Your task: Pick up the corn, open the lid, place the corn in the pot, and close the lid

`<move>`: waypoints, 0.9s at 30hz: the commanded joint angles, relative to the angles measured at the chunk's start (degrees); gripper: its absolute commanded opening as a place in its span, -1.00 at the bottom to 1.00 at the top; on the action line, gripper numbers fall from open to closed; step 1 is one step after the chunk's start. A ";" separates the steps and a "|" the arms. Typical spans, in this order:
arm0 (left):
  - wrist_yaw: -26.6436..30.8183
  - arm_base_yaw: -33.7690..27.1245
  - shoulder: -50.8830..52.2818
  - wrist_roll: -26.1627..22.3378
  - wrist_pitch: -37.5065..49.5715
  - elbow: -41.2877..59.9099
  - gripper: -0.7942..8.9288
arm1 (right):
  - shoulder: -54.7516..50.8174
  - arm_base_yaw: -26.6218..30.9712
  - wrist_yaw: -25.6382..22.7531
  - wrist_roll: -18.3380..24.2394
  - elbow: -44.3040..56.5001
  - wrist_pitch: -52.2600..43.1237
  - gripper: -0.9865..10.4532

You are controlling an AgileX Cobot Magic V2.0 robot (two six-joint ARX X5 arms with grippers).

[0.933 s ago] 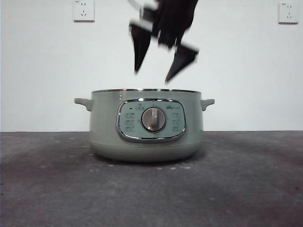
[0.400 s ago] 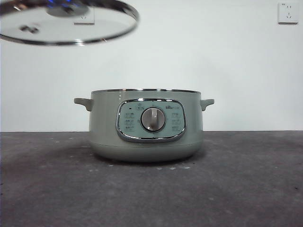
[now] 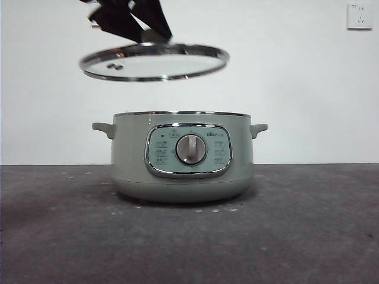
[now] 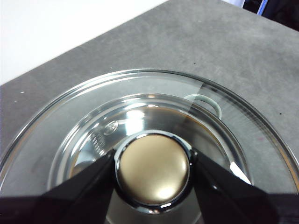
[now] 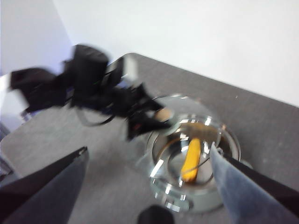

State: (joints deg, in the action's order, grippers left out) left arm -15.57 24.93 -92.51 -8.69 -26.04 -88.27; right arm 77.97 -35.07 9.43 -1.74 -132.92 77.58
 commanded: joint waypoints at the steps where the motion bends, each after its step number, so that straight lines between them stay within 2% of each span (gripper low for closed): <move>1: 0.42 1.05 -2.49 -0.83 2.86 -2.86 -0.85 | -5.84 -0.22 0.02 -1.16 7.56 1.51 -0.06; 7: 0.72 2.54 -6.99 -0.79 6.51 -3.15 -0.85 | -18.27 -0.22 -3.04 -2.93 23.56 1.51 -0.06; 10: 2.60 2.97 -8.90 -0.81 6.54 -3.15 -0.85 | -22.93 -0.22 -6.14 -4.24 29.53 1.49 -0.06; 13: 3.48 3.08 -10.60 -0.79 6.97 -3.15 -0.85 | -27.30 -0.22 -7.19 -5.01 34.01 1.49 -0.06; 18: 3.63 3.15 -12.20 -0.74 8.20 -3.15 -0.85 | -32.59 -0.22 -7.52 -7.39 38.42 1.51 -0.06; 27: 3.61 3.30 -12.52 -0.31 8.55 -3.15 -0.85 | -35.63 -0.22 -7.56 -8.59 40.57 1.49 -0.06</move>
State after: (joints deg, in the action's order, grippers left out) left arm -11.64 28.01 -105.01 -9.34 -19.29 -90.43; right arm 42.39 -35.20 1.91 -9.67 -92.82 77.60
